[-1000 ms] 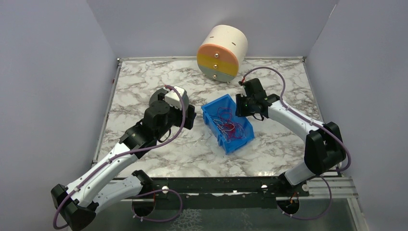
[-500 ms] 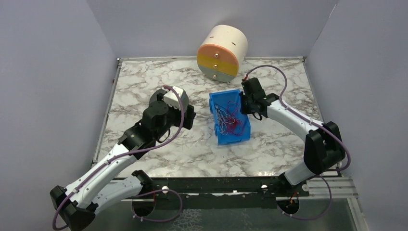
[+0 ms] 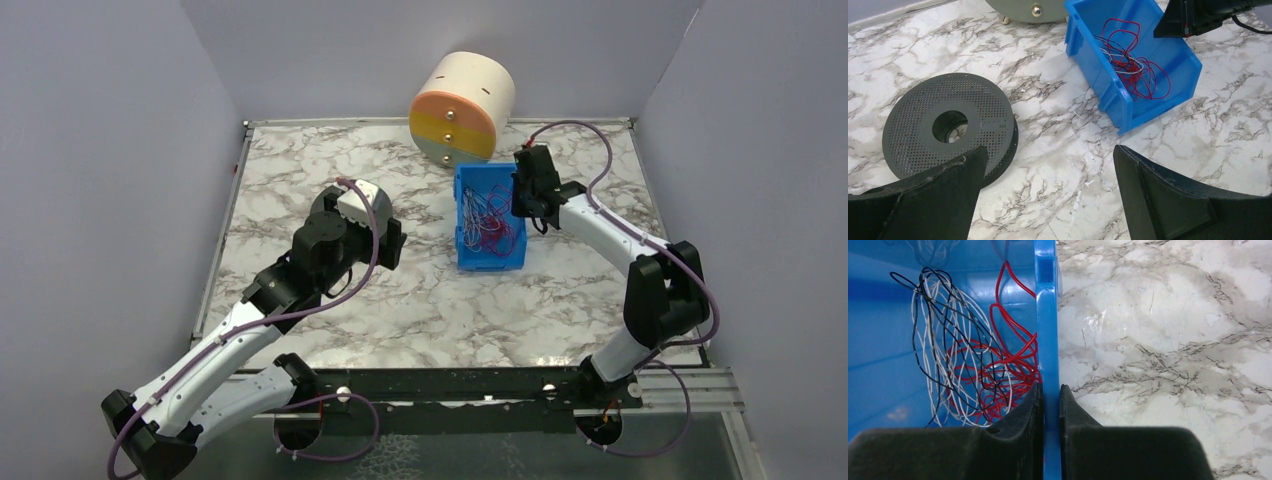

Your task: Wrap the cables

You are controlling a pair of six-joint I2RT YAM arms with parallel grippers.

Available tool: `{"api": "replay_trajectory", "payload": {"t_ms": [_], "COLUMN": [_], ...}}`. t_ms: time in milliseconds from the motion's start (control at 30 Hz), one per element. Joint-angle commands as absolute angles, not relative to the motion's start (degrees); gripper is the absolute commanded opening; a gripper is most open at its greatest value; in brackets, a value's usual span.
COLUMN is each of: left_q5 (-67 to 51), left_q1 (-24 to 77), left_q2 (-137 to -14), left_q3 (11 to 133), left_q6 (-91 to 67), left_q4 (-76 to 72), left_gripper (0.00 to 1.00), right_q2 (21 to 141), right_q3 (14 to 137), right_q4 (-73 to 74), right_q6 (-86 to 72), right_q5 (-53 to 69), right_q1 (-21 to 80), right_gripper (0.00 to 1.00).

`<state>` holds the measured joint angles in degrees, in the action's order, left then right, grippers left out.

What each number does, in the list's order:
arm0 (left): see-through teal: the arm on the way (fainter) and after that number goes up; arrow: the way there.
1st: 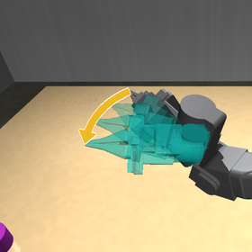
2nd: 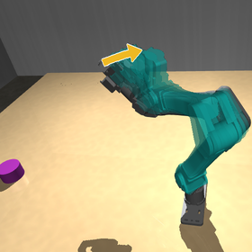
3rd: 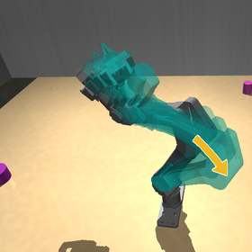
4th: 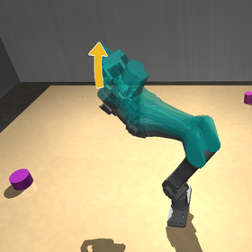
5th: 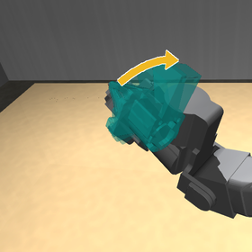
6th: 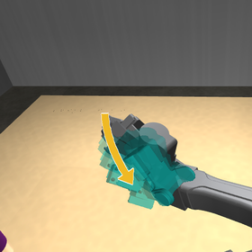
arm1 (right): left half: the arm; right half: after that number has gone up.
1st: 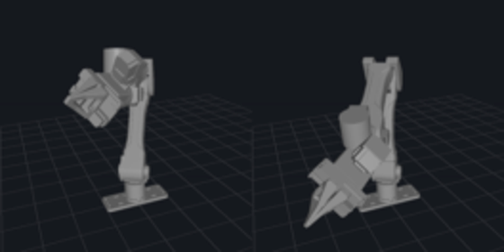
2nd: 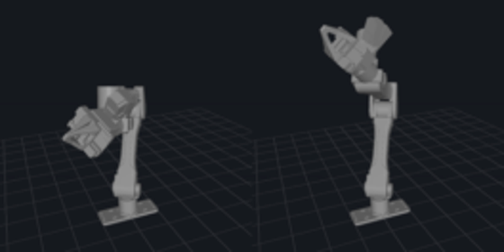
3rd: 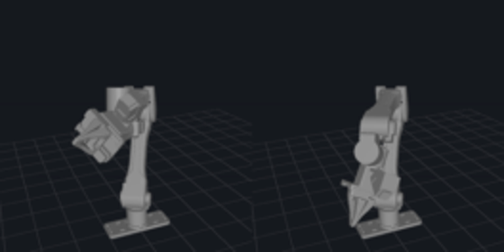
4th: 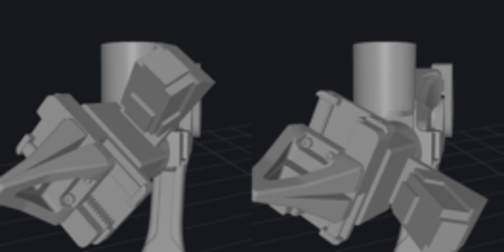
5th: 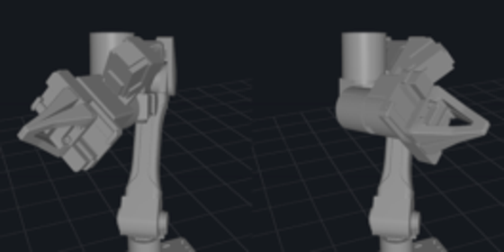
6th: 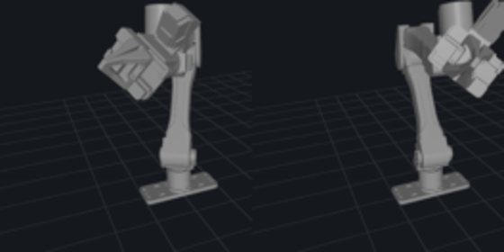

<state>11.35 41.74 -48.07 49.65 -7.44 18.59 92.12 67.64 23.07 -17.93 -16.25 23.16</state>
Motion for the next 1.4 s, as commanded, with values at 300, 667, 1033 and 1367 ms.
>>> {"api": "replay_trajectory", "payload": {"t_ms": [300,667,1033,1367], "left_q5": [11.5,16.5,10.0,8.8], "left_q1": [41.7,39.4,25.4,22.2], "left_q2": [-48.7,-55.6,-72.7,-84.9], "left_q3": [49.4,51.0,59.5,66.5], "left_q6": [-7.4,-10.3,-15.8,-17.2], "left_q4": [18.2,19.3,22.0,23.1], "left_gripper": [0.99,0.99,0.99,0.9], "right_q2": [96.4,87.6,77.2,70.3], "right_q3": [72.0,70.1,67.8,64.0], "right_q4": [19.1,21.3,25.2,25.6], "right_q6": [-17.0,-16.0,-15.5,-15.2], "right_q5": [-16.3,-15.6,-10.2,-3.6], "right_q1": [21.4,23.1,32.1,34.4], "right_gripper": [0.34,0.62,0.64,0.61]}}
